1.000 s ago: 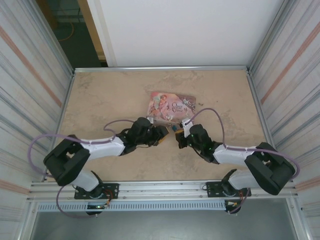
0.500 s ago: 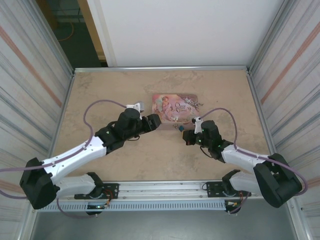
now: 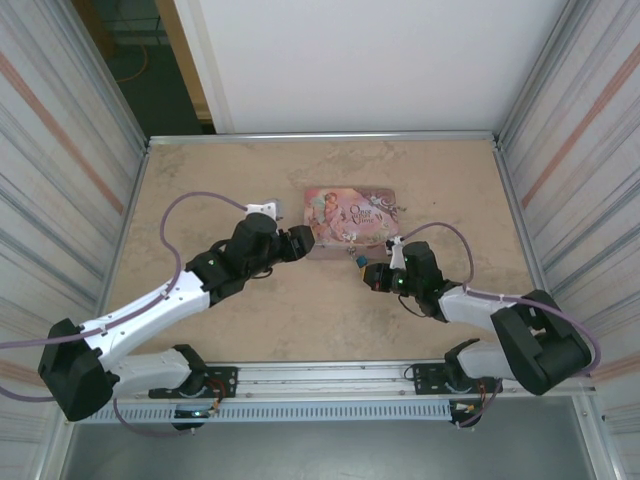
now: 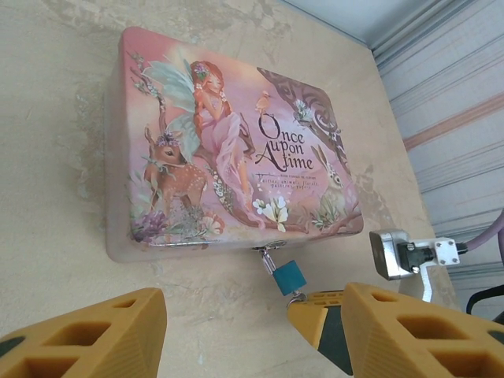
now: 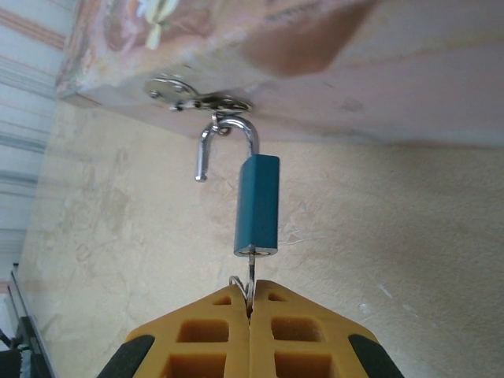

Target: Unlock the padlock with the key

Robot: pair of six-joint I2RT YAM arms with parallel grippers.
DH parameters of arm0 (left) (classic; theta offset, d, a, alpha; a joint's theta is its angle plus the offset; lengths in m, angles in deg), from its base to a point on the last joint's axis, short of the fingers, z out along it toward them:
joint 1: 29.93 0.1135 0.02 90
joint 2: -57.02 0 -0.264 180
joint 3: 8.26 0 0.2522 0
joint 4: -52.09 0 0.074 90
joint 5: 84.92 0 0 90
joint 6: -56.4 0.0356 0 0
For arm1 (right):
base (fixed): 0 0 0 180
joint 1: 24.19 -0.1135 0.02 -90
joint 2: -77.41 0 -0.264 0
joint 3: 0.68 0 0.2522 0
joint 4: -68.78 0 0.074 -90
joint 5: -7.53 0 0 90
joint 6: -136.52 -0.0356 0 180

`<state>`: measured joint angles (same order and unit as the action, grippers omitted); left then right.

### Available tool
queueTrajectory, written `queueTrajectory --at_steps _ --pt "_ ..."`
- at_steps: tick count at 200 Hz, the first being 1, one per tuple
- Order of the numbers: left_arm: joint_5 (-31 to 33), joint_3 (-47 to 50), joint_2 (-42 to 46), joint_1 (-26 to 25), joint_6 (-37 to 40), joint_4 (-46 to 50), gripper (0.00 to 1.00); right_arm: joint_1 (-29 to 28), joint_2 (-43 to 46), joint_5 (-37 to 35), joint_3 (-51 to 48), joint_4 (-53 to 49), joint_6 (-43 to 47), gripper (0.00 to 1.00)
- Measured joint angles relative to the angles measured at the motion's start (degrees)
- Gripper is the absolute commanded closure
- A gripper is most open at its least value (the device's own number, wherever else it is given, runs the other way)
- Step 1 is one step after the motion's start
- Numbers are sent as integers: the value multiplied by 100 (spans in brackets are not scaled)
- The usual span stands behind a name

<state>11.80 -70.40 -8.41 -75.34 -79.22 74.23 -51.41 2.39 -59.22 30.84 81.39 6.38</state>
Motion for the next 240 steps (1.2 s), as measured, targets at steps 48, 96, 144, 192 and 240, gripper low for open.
queueTrajectory --at_steps 48,96,144,192,240 --pt "-4 0 0 74 0 0 39 136 -433 247 2 382 -83 100" --pt "-4 7 13 122 0 42 39 188 -754 433 2 649 -136 100" --pt "-31 15 17 282 -4 87 38 262 -763 468 2 660 -146 87" --pt "-168 39 17 595 -4 155 33 315 -776 343 2 387 -184 77" --pt "-402 39 17 861 63 256 24 326 -435 254 0 59 -138 63"
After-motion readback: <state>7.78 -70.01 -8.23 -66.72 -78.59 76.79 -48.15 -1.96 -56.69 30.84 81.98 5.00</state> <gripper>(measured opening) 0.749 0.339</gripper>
